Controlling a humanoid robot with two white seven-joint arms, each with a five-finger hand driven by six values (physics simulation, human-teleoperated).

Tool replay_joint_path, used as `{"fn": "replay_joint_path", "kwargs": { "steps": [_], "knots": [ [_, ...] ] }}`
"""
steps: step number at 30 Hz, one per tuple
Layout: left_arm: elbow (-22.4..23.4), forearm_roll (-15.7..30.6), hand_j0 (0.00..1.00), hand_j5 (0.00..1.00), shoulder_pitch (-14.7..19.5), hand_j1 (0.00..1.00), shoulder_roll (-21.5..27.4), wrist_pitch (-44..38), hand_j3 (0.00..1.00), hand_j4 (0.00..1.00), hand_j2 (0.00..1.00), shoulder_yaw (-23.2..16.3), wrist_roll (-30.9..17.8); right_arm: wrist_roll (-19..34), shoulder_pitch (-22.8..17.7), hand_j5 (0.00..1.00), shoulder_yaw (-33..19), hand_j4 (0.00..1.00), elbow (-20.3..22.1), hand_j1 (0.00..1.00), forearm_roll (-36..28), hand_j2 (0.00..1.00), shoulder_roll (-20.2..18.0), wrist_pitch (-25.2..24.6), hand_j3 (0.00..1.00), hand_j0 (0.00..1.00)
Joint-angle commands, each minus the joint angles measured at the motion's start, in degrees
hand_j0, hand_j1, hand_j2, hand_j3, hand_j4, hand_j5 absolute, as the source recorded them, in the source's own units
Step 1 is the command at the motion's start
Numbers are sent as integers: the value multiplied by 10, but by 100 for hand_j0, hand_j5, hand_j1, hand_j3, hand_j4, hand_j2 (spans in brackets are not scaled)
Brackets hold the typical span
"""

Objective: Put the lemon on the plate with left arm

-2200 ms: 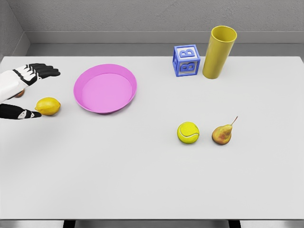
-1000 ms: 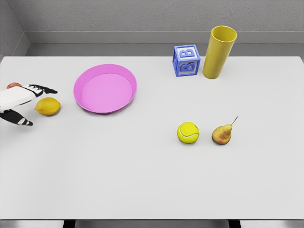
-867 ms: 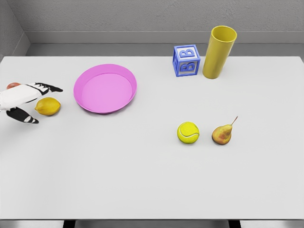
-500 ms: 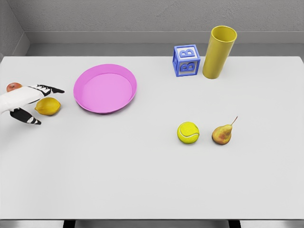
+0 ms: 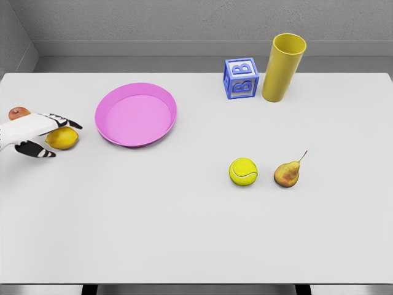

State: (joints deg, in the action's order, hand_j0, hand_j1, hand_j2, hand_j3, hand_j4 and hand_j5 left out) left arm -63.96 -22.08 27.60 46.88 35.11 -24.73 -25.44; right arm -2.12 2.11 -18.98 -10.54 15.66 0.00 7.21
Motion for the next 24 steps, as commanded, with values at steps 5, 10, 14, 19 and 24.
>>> {"fn": "replay_joint_path", "kwargs": {
  "steps": [5,10,14,19,24],
  "knots": [
    [40,2,82,82,5,82,-9,-1,82,82,82,-8,0,0,0,100,0,100,0,100,0,100,0,0,100,100],
    [43,2,66,66,8,66,-9,-1,66,66,66,-9,0,0,0,100,0,100,0,100,0,100,0,0,100,100],
    [41,2,53,53,8,53,-9,-1,53,53,53,-9,0,0,0,100,0,100,0,100,0,100,0,0,100,100],
    [38,-1,49,49,8,49,-9,-1,49,49,49,-12,0,0,0,100,0,100,0,100,0,100,0,0,100,100],
    [39,5,48,48,12,48,-12,-1,48,48,48,-7,0,0,0,100,0,100,0,100,0,100,0,0,100,100]
  ]
}}
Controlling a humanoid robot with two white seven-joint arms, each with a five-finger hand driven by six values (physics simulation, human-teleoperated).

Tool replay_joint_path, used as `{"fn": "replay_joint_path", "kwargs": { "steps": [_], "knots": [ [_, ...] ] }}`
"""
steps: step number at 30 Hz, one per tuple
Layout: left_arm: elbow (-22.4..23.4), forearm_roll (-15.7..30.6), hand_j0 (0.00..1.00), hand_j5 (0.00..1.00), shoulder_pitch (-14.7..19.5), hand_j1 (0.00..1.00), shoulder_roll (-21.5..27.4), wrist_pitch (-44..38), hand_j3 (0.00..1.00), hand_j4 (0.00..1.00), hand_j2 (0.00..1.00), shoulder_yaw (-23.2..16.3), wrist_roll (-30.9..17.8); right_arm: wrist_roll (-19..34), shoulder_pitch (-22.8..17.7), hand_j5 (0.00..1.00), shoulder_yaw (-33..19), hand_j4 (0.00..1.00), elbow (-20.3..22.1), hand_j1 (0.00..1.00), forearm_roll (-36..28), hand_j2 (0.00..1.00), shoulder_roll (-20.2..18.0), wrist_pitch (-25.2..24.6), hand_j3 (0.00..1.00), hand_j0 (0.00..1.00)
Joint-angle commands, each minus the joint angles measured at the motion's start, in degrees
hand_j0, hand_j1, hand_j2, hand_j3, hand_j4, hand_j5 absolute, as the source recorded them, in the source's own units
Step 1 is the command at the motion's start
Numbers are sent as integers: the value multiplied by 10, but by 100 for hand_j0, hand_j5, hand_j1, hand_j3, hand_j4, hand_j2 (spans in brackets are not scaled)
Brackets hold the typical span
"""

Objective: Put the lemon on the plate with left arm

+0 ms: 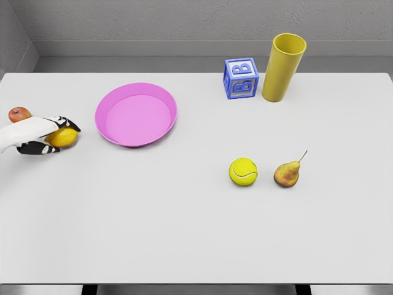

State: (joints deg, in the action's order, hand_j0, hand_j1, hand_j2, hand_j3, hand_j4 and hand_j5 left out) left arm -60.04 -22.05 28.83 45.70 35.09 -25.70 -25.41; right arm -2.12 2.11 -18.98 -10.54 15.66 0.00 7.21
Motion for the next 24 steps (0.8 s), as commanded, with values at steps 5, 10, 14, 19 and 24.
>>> {"fn": "replay_joint_path", "kwargs": {
  "steps": [5,10,14,19,24],
  "knots": [
    [4,13,48,48,8,48,0,-1,48,48,48,9,0,0,0,100,0,100,0,100,0,100,0,0,100,100],
    [3,19,48,48,21,48,-14,-1,48,48,48,10,0,0,0,100,0,100,0,100,0,100,0,0,100,100],
    [-2,24,48,48,38,48,-47,-1,48,48,48,9,0,0,0,100,0,100,0,100,0,100,0,0,100,100],
    [-3,24,48,48,49,48,-76,-1,48,48,48,9,-1,0,0,100,0,100,0,100,0,100,0,0,100,100],
    [-23,25,49,49,58,49,-91,-1,49,49,49,9,-10,0,0,100,0,100,0,100,0,100,0,0,100,100]
  ]
}}
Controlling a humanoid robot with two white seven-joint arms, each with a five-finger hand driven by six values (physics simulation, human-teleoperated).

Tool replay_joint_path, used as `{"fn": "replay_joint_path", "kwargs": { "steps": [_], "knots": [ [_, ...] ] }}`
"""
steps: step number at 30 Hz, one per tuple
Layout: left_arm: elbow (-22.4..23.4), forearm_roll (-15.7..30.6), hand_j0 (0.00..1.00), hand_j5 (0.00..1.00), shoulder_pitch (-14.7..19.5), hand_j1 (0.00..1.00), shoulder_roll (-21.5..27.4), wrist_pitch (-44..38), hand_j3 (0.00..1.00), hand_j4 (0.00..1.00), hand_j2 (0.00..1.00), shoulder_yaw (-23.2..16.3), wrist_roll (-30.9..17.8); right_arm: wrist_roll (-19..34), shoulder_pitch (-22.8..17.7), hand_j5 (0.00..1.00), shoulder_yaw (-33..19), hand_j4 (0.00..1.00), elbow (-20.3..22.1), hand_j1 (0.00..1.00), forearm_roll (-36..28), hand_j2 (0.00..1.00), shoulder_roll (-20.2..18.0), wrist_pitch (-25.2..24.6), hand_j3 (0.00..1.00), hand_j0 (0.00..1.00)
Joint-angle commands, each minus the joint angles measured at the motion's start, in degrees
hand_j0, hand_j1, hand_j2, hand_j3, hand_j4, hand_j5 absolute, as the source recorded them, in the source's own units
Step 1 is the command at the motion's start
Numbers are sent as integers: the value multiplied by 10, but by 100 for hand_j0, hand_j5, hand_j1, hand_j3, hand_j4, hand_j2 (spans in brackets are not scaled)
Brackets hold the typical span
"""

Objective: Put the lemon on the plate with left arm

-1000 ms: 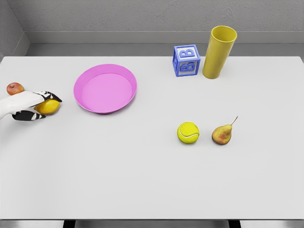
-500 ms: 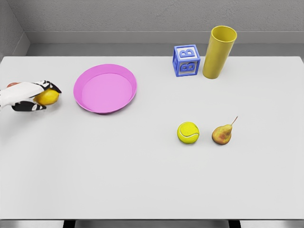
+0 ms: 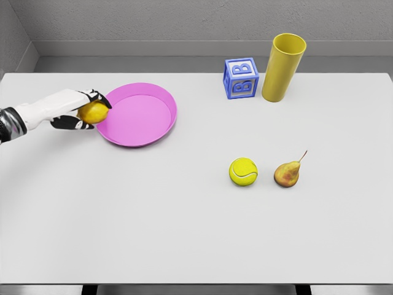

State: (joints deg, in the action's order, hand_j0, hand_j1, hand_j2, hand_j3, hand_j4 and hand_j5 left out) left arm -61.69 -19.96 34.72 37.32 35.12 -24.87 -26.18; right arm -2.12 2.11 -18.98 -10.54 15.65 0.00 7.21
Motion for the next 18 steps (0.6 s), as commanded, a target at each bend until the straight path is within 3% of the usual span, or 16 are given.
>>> {"fn": "replay_joint_path", "kwargs": {
  "steps": [1,9,10,11,16,18],
  "knots": [
    [-6,5,49,49,0,49,-11,-1,49,49,49,1,-2,0,0,100,0,100,0,100,0,100,0,0,100,100],
    [1,-4,51,51,18,51,-80,-1,51,51,51,0,-39,0,0,100,0,100,0,100,0,100,0,0,100,100],
    [2,-4,70,70,23,70,-89,-1,70,70,70,1,-40,0,0,100,0,100,0,100,0,100,0,0,100,100],
    [2,-4,100,100,25,100,-95,-1,100,100,100,1,-39,0,0,100,0,100,0,100,0,100,0,-1,100,100],
    [1,-4,100,100,25,100,-88,-1,100,100,100,12,-40,0,0,100,0,100,0,100,0,100,0,0,100,100],
    [-1,-2,100,100,18,100,-66,-1,100,100,100,38,-40,0,0,100,0,100,0,100,0,100,0,0,100,100]
  ]
}}
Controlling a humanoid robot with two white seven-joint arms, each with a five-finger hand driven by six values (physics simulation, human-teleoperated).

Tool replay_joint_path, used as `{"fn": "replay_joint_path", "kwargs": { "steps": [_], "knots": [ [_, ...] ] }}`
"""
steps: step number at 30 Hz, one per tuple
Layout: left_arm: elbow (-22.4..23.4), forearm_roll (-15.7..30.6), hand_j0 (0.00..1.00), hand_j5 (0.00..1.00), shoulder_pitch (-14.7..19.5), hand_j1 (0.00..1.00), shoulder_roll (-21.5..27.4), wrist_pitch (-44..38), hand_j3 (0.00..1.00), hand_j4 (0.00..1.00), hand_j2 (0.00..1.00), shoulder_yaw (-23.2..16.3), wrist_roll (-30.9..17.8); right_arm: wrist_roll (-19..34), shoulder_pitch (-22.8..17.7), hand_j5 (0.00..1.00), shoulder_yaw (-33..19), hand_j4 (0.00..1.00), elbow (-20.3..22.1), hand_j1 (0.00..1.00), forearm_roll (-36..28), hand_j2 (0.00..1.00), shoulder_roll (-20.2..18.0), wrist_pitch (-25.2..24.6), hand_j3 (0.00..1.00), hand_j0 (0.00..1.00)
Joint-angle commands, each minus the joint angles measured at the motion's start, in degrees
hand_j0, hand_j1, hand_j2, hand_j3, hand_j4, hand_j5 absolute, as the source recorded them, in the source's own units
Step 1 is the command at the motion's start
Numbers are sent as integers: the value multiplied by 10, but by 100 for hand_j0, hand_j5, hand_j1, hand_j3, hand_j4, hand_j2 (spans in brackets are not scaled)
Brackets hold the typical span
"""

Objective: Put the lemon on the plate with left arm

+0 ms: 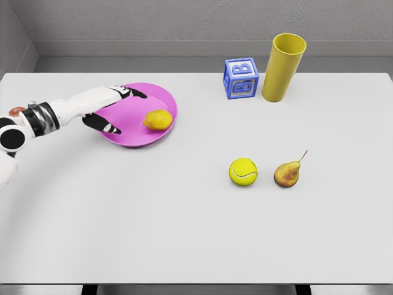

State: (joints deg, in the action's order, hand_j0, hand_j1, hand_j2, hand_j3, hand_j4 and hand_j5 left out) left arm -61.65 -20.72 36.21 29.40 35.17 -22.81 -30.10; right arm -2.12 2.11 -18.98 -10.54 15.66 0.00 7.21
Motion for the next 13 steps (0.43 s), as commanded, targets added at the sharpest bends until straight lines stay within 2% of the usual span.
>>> {"fn": "replay_joint_path", "kwargs": {
  "steps": [1,4,8,11,13],
  "knots": [
    [-1,9,100,100,0,100,27,-2,100,100,100,24,0,0,0,100,0,100,0,100,0,100,0,0,100,100],
    [0,11,100,100,-20,100,58,-2,100,100,100,46,0,0,0,100,0,100,0,100,0,100,0,0,100,100],
    [0,12,100,100,-83,100,95,-2,100,100,100,110,0,0,0,100,0,100,0,100,0,100,0,0,100,100],
    [0,16,100,100,-94,100,102,-2,100,100,100,119,1,0,0,100,0,100,0,100,0,100,0,0,100,100],
    [0,38,100,100,-97,100,100,-2,100,100,100,118,0,0,0,100,0,100,0,100,0,100,0,0,100,100]
  ]
}}
